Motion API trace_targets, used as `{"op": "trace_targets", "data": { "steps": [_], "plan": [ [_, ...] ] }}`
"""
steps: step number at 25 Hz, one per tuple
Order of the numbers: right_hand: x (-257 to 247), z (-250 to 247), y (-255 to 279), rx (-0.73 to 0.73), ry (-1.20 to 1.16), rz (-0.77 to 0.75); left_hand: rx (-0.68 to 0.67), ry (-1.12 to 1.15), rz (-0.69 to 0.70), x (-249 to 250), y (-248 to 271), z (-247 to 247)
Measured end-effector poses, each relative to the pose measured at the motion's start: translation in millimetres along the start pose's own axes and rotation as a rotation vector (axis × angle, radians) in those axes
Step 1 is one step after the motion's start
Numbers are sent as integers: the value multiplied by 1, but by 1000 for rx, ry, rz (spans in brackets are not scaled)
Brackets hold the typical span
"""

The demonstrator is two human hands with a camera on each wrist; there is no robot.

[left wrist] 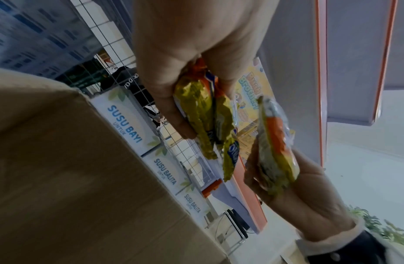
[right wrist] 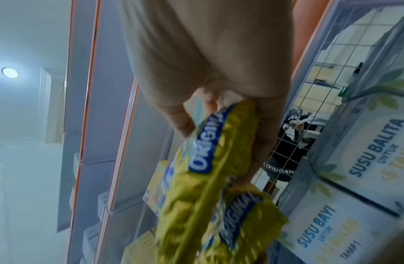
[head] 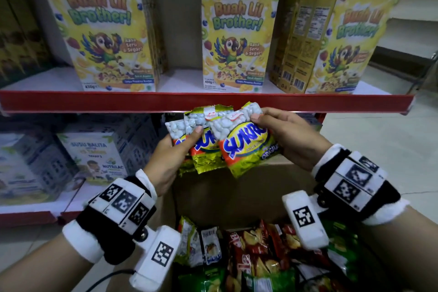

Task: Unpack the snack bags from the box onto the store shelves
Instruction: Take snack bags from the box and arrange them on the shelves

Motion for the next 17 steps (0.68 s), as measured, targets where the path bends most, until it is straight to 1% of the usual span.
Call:
{"op": "trace_targets", "data": {
  "steps": [2, 5, 11, 15, 17],
  "plan": [
    [6, 3, -2, 87, -27, -8, -31, -7, -4, -1, 2, 9],
    [12, 2, -2, 141, -61, -14, -47, 20, 9, 0, 3, 14],
    [15, -4, -2, 157, -103, -44, -106, 35, 15, 1, 6, 18],
    [21, -2, -3, 186, -31, -73, -179, 80, 6, -2, 10, 26],
    [24, 2, -3, 175, 1, -89, -212, 93, 19, -5, 9, 31]
  ]
}}
Point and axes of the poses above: each hand's wrist, its own y-axis away from the middle knuckle, its own z-axis out of the palm, x = y × z, the point moved 5 cm from there along -y, towards the middle knuckle, and after that the axes turned 10 degrees about y, right-handed, at the moved point
